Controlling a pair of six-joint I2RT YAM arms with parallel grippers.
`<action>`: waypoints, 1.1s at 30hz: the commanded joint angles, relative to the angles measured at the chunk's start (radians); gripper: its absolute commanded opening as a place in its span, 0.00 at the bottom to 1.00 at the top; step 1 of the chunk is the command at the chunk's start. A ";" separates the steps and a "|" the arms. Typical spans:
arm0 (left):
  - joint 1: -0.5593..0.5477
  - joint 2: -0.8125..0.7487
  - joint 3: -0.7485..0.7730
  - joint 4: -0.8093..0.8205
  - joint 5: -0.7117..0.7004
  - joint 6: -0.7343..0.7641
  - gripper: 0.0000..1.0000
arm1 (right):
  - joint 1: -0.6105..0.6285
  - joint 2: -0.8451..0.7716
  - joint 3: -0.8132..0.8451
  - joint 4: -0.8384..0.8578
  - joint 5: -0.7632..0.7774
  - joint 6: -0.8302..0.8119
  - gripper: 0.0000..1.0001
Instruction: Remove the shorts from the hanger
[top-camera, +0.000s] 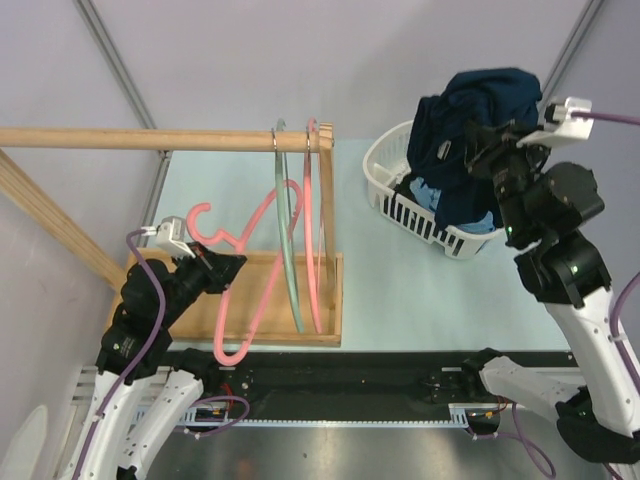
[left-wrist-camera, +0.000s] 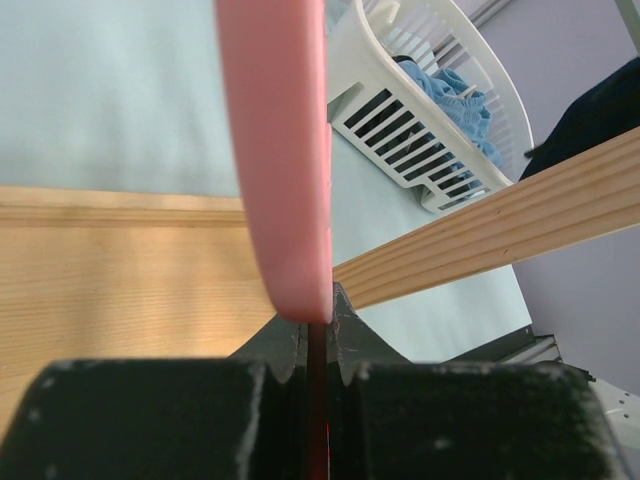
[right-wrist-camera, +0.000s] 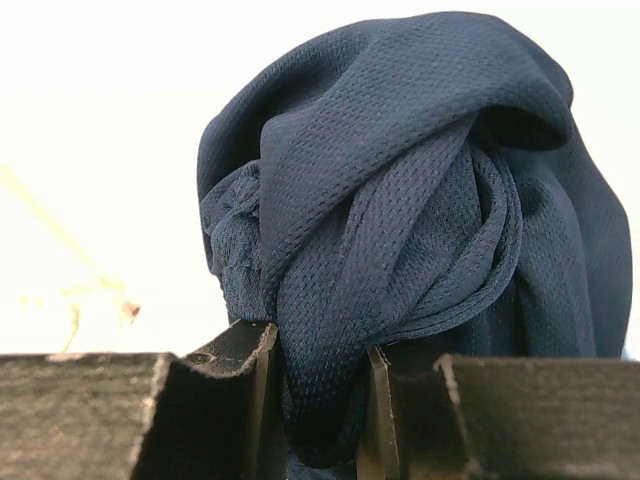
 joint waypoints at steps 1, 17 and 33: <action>0.007 -0.002 0.041 0.020 0.010 -0.011 0.00 | -0.033 0.128 0.159 0.158 0.071 -0.156 0.00; 0.007 -0.026 0.072 -0.041 0.001 -0.005 0.00 | -0.258 0.464 0.116 0.142 -0.038 -0.037 0.09; 0.007 -0.048 0.098 -0.082 0.018 -0.002 0.00 | -0.200 0.567 -0.011 -0.292 -0.091 0.160 1.00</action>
